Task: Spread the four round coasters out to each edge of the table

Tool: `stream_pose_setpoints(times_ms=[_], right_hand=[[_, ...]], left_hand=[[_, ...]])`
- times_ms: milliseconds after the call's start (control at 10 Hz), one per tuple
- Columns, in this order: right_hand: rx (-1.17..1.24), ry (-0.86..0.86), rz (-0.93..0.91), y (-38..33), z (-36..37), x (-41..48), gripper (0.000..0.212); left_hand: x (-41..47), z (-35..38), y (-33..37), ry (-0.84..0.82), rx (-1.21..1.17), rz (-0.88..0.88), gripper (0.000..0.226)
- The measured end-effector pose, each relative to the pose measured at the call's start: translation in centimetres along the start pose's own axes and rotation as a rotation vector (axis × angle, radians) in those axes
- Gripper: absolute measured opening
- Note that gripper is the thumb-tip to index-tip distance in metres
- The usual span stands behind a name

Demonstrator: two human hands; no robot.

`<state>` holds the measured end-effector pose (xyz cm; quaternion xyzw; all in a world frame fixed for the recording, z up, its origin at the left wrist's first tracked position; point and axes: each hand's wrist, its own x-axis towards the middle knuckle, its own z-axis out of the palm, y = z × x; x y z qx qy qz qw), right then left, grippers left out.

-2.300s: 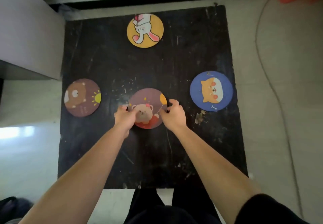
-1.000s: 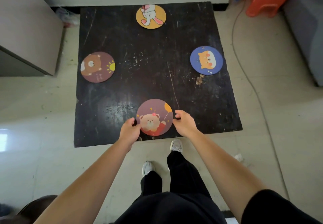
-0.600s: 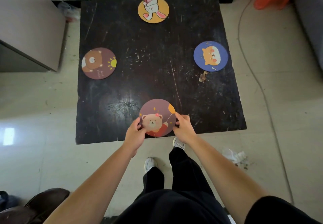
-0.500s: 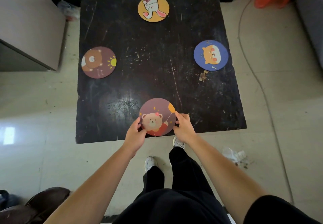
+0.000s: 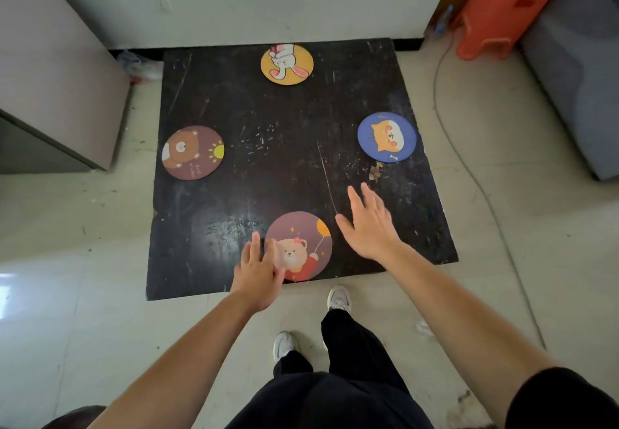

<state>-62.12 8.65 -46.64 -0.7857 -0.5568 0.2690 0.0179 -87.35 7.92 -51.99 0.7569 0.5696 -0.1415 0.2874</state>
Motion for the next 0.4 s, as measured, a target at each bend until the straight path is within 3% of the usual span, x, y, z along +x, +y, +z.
stream_pose_setpoints(times_ms=[100,200,400], right_hand=[[0.010,0.186,-0.110,-1.9,-5.0,0.4,0.069],[0.168,0.306,-0.239,-4.4,-9.6,-0.9,0.067],[0.759,0.507,-0.695,-8.9,-17.2,-7.8,0.047]], left_hand=[[0.1,0.2,-0.1,-0.135,0.095,0.035,0.067],[0.4,0.6,-0.6,-0.308,0.069,-0.027,0.067],[0.6,0.8,-0.9,-0.318,0.029,-0.018,0.069]])
